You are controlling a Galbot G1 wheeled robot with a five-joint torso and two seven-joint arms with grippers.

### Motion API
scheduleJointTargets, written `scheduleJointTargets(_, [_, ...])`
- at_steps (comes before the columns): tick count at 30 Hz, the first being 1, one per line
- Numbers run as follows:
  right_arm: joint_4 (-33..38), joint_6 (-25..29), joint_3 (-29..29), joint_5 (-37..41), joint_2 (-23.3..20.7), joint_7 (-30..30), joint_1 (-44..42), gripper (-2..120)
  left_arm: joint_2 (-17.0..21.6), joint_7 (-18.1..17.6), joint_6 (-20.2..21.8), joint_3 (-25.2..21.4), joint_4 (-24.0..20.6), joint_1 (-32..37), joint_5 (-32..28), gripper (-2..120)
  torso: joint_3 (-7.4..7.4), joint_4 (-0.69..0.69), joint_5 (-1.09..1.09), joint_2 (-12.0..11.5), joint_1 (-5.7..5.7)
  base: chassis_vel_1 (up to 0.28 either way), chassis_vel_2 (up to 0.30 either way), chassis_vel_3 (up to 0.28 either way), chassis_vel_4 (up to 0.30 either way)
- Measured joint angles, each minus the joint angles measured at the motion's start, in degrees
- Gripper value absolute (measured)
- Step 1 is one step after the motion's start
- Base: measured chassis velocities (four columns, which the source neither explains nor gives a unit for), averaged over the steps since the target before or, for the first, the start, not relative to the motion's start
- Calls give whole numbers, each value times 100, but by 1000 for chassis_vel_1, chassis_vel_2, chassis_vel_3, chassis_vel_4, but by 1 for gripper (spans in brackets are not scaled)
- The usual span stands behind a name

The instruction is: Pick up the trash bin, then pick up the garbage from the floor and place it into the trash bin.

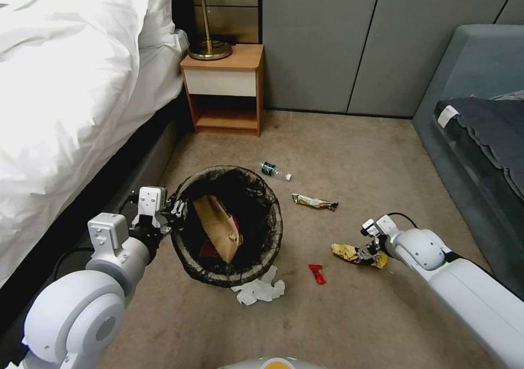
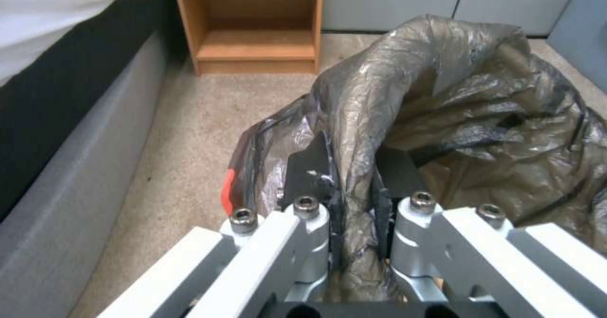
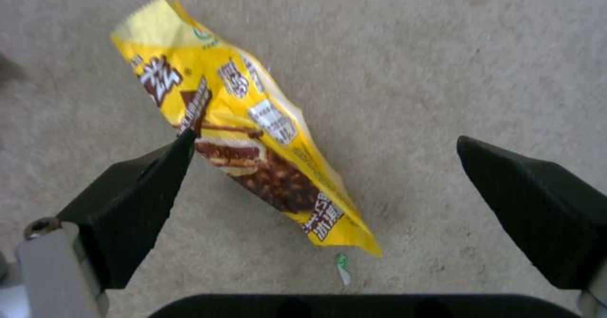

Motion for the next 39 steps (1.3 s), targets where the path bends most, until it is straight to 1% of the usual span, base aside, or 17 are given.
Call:
scheduleJointTargets(3, [-208,0,-108,-107,107,-33,139,100,4,8,0,3,55,-24,0,6,0,0,0,0,0,0,0,0,0])
scheduleJointTargets(16, [-626,4,-356,-263,273,-111,473,100,36,17,0,12,148,-91,-6,6,0,0,-1,0,0,0,0,0,0])
scheduleJointTargets(21, [-848,46,-473,-356,411,-144,655,100,57,17,0,12,196,-100,-10,6,0,1,-2,0,0,0,0,0,0])
scheduleJointTargets(39, [-1064,75,-753,-495,701,-144,705,100,142,43,0,21,354,-216,-51,6,0,0,0,0,0,0,0,0,0])
